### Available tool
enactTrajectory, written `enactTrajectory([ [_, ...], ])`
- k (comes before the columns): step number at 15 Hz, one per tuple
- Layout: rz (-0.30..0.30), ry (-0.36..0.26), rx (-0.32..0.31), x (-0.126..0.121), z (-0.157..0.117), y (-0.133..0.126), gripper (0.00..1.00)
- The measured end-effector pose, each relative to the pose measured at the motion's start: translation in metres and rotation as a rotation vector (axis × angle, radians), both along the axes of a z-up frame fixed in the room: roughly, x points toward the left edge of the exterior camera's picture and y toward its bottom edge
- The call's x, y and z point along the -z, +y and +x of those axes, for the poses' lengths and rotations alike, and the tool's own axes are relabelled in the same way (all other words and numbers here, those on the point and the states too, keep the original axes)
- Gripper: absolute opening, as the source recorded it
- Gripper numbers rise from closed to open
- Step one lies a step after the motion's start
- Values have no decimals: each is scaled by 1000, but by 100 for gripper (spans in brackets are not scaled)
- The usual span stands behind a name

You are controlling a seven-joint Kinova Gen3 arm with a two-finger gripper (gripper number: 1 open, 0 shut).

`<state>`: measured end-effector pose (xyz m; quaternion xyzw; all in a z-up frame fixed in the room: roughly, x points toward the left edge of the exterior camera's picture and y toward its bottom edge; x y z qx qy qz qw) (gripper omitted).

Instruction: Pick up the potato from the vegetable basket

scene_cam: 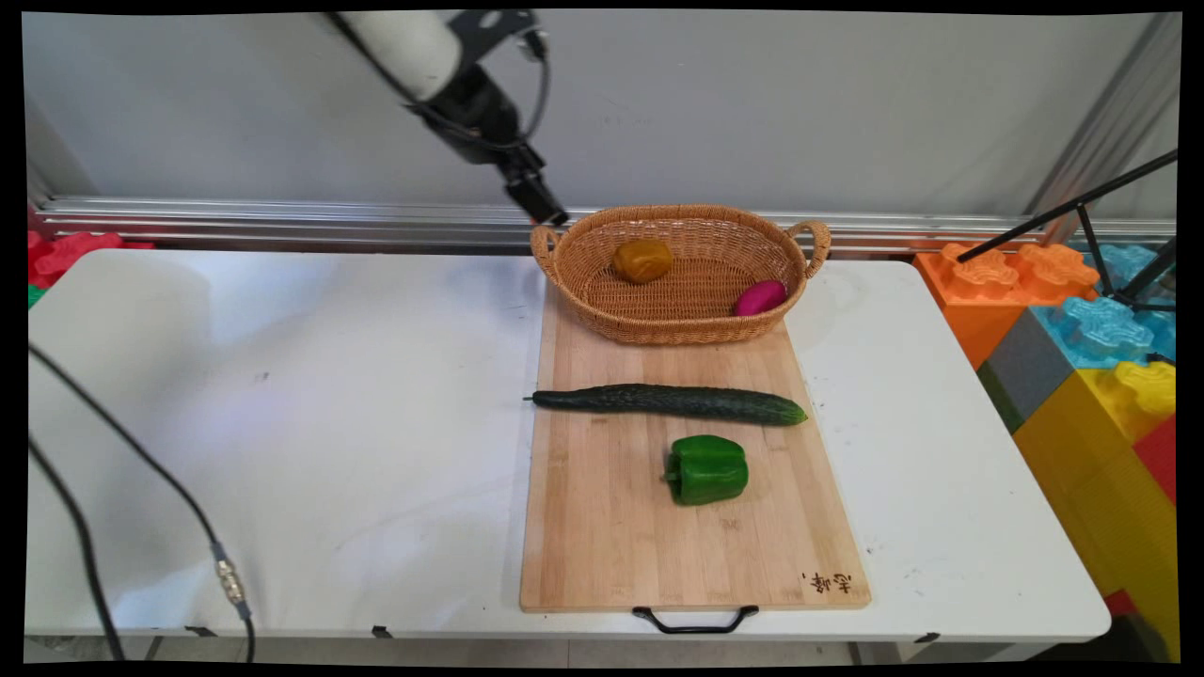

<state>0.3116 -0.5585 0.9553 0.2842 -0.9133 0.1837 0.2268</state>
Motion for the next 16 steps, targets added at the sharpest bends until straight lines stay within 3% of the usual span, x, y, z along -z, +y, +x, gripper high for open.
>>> enactTrajectory([
  [8, -62, -29, -21, 76, -51, -81, 100],
  [16, -30, -5, -55, 145, -75, -123, 100],
])
